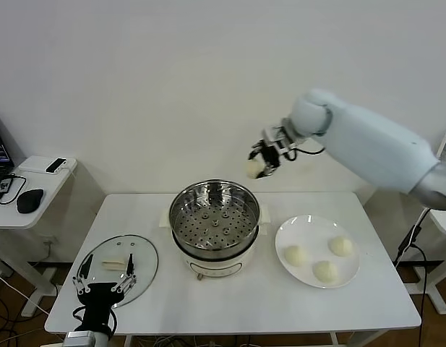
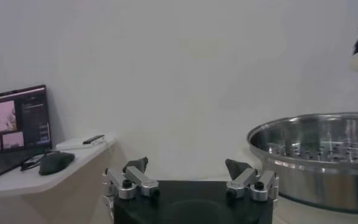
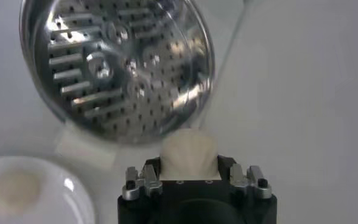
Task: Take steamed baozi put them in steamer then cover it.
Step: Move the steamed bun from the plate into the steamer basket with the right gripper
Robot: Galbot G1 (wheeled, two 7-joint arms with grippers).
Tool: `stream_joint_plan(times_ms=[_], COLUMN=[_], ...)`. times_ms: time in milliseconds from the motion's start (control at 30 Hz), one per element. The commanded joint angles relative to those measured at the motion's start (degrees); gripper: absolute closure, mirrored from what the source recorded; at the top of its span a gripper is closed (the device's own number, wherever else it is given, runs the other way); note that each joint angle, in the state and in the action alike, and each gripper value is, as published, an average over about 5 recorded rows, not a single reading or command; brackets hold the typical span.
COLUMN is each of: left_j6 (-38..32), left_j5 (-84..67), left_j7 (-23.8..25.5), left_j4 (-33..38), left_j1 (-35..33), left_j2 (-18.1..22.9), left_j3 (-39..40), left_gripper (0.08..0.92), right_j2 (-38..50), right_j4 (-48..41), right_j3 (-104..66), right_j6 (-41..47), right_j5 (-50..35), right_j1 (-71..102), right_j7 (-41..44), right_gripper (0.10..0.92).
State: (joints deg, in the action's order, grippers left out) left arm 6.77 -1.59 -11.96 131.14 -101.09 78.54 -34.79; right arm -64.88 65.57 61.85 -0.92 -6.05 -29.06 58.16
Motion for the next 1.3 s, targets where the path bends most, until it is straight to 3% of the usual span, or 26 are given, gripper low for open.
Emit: stream_joint_plan(times_ms=[33,267,667,1033,1300], left_j6=[0.07,0.58,0.77,0.8,1.01], left_j5=[-0.34,-0.48,-0.47,-0.57,-0.61], left_j7=[0.06,0.14,0.08,0.02,0.01], left_j4=[-0.06,0.04,0.28,0.49,1.31], left_j1=[0.1,0.86,0.91,0.95,0.98], left_j2=[0.01,0.58,1.12,1.03,0.96], left_j3=[-0.89,-1.41,-1.81,-2.01,-1.83], left_gripper=[0.177,0.177,0.177,0.177,0.177], right_j2=[-7.44,-10.85,-16.53,-17.03,-14.59], right_j4=[1.03,-6.1,-20.87,-23.98,-18.67], right_j3=[7.46,7.63,3.0,1.96,3.99], right_j6=[-5.59,-17.03,-30.43,-32.08,-27.09], right_j5=[-1.01,12.43,26.25,28.23,17.41], right_j1=[-1.09,4.18,9.67,10.11,6.45], right_j7=[-4.12,-8.37,-11.79,-12.14,-9.33], right_gripper=[0.44,0.44,0.44,0.406,0.22])
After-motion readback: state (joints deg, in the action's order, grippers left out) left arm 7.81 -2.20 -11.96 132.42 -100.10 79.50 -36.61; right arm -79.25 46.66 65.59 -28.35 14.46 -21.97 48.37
